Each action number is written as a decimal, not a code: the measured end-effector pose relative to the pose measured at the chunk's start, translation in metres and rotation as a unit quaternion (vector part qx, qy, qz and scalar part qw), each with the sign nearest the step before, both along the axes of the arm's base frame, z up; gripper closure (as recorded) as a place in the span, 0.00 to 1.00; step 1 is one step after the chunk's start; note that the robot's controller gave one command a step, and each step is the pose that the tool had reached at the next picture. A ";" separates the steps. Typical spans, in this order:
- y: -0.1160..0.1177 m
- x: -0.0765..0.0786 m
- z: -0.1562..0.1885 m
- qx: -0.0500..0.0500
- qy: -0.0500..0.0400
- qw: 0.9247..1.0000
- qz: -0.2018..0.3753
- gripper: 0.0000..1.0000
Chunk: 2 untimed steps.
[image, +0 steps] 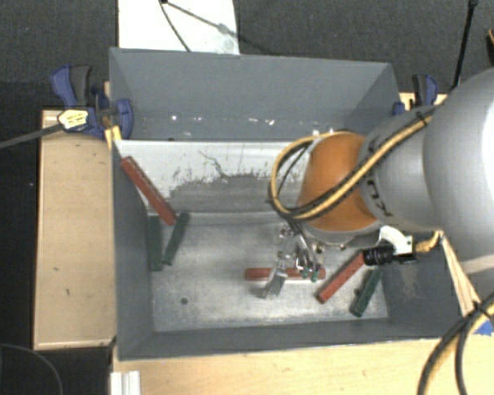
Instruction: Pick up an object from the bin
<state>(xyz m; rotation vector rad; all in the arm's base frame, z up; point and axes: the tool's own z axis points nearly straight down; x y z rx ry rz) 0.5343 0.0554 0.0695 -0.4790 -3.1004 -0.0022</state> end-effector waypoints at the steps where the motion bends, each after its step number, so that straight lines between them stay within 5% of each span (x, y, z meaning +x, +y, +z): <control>1: -0.001 0.001 0.001 -0.001 -0.001 1.000 0.000 1.00; 2: -0.013 -0.018 0.108 -0.001 -0.006 1.000 -0.004 1.00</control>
Offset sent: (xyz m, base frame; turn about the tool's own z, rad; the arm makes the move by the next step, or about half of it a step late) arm 0.0000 0.0000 0.0000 0.0000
